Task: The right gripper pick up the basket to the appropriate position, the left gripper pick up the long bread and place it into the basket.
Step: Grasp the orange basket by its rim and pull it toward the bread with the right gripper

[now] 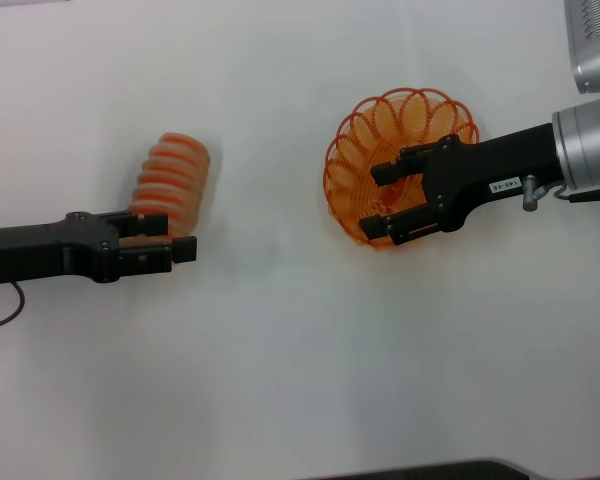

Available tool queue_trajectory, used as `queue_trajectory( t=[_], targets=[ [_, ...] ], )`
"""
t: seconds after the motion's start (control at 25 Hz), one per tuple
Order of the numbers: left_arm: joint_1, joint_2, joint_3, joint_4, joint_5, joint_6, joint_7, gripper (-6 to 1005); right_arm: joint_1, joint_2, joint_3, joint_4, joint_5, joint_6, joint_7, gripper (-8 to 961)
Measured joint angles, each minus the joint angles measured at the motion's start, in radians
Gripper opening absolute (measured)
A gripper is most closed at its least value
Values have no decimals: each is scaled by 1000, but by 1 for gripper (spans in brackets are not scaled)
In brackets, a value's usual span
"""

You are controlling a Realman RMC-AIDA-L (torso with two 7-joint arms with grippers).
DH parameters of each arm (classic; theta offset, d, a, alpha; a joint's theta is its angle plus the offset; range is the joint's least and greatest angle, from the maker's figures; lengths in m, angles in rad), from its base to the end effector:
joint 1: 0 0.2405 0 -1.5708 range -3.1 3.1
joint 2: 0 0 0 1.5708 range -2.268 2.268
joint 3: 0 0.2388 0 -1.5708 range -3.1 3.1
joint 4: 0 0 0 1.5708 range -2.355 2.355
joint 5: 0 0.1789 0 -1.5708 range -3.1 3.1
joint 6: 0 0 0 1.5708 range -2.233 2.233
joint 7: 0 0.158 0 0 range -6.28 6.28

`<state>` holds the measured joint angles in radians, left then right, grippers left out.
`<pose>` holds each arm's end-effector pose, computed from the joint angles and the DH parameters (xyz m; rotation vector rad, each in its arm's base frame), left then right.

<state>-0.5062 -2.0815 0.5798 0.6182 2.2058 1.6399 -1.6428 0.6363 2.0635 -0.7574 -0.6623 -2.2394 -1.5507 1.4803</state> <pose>-0.2488 0.2725 -0.0148 -2.7408 -1.1468 -0.6447 0.2231 0.3065 -0.0216 -2.9477 0.6093 0.3470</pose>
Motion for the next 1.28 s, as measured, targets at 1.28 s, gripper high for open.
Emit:
queue_trajectory(
  t=[1.28],
  targets=[
    [-2,0,0,3,0,7,7,780,57,-94,28,-128,65,46,457,794]
  ],
)
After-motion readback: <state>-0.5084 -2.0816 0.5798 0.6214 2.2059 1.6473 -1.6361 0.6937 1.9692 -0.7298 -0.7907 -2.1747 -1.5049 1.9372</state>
